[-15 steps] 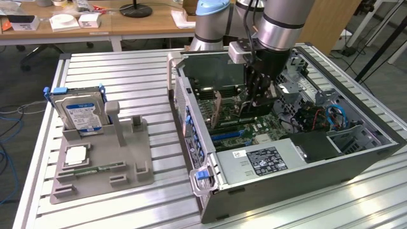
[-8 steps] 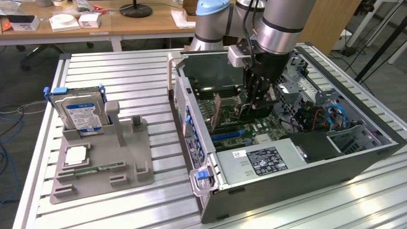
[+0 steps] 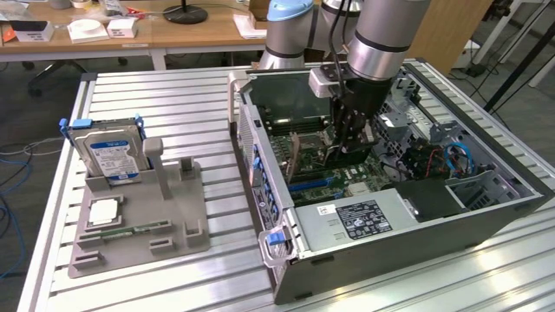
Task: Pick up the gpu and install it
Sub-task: 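Insert the gpu into the slot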
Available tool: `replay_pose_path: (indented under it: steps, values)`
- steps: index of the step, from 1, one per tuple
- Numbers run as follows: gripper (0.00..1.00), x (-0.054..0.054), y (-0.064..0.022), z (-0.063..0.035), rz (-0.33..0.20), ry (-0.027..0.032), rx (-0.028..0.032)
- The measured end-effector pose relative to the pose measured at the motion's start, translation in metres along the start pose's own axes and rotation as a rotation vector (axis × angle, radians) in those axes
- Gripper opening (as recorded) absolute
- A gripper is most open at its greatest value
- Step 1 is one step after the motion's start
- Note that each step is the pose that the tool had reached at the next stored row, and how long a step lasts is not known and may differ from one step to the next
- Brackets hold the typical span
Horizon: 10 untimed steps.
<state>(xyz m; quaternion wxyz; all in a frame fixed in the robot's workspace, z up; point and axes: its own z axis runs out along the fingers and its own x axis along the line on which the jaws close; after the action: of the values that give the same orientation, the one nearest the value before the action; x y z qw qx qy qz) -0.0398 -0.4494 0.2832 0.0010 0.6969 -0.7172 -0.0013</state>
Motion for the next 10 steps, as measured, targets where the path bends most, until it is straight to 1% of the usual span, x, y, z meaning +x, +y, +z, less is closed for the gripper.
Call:
replay_pose_path:
  steps: [10]
  values:
    - [0.26,0.0007,0.0012,0.0093,0.0,0.0001,0.0]
